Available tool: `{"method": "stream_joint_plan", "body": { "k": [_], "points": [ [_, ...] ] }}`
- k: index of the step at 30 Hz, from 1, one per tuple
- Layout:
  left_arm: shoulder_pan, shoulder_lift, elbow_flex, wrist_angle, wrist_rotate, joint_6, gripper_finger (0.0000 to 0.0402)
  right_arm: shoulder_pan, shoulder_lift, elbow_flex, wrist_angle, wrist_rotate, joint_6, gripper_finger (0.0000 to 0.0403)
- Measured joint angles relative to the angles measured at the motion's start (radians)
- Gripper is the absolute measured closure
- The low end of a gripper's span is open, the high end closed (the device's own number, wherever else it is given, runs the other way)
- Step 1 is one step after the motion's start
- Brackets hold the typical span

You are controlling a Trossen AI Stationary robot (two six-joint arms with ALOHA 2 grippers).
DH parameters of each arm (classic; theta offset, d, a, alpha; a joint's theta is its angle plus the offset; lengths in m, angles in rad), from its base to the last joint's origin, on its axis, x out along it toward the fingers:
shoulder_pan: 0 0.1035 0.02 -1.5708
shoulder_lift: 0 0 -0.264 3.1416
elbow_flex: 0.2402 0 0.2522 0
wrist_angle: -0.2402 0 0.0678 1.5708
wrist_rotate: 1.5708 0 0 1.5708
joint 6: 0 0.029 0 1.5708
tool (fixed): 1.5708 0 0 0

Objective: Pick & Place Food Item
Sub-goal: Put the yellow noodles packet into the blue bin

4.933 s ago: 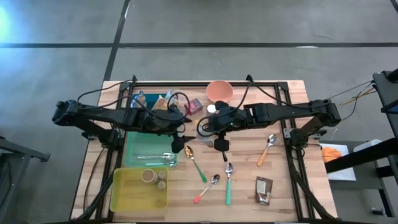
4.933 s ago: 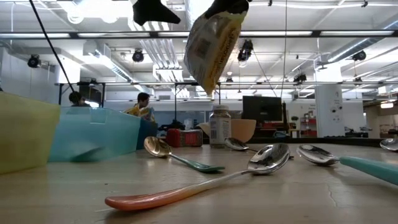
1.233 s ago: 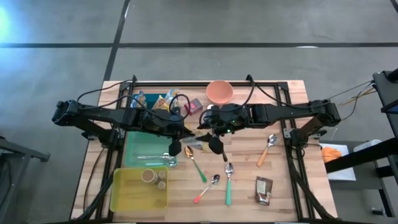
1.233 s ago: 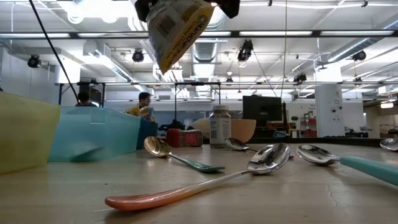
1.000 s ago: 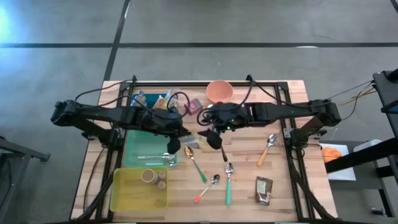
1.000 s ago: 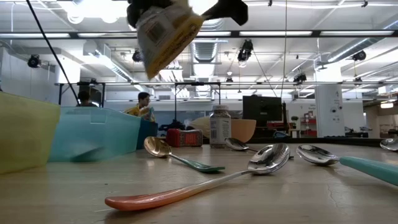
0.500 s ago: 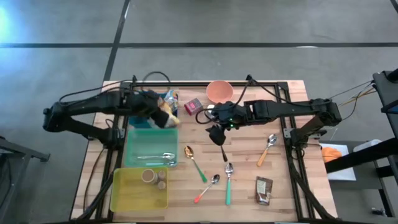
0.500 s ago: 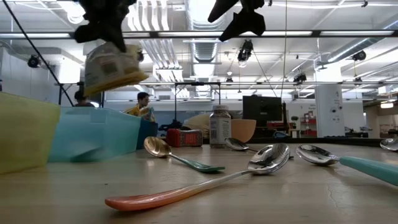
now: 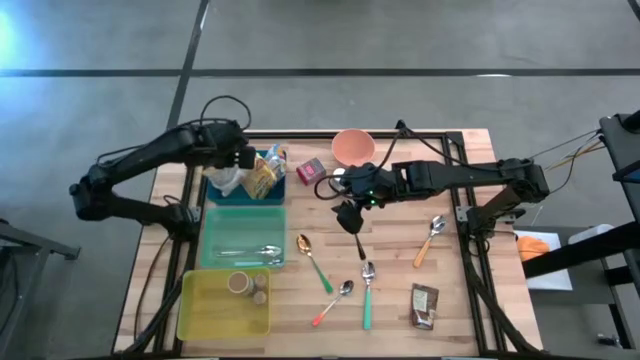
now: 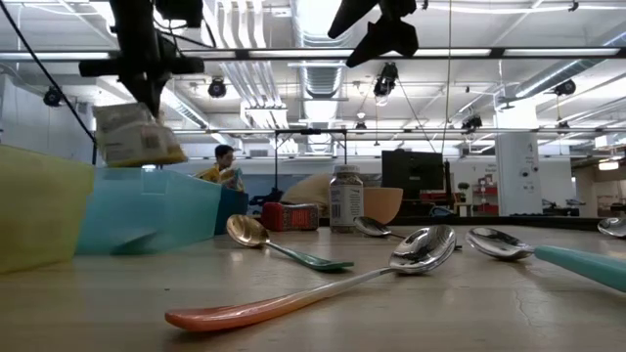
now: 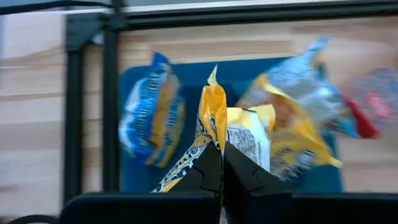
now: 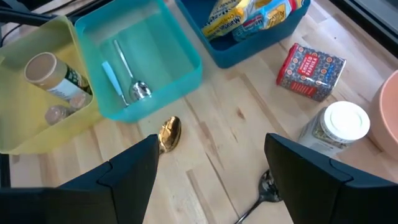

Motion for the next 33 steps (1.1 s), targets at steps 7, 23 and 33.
{"method": "stream_joint_plan", "body": {
  "k": [7, 23, 33],
  "points": [
    [0.019, 0.102, 0.0, -0.036, -0.055, -0.018, 0.0401, 0.001, 0.0, -0.003, -0.026, 0.0, 0.0, 0.0113],
    [0.056, 0.297, 0.0, 0.007, -0.091, 0.006, 0.0401, 0.005, 0.0, -0.004, -0.073, -0.008, 0.0, 0.0113],
    [0.059, 0.366, 0.0, 0.014, -0.068, 0.019, 0.0401, 0.014, 0.0, -0.017, -0.117, -0.008, 0.007, 0.0113]
  ]
}}
